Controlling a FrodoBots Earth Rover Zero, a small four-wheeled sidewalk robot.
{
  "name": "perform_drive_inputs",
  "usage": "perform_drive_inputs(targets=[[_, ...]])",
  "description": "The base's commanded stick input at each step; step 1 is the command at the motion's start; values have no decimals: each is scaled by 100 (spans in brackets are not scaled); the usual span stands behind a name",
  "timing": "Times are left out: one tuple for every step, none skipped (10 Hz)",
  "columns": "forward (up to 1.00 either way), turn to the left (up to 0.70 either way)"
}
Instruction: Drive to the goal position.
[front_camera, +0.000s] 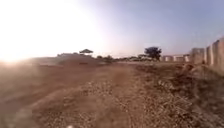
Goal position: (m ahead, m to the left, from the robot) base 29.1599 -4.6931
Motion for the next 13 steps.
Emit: perform_drive_inputs(targets=[[70,0],[70,0],[70,0],[70,0],[70,0],[70,0],[70,0],[70,0],[70,0],[70,0],[70,0],[70,0],[70,0]])
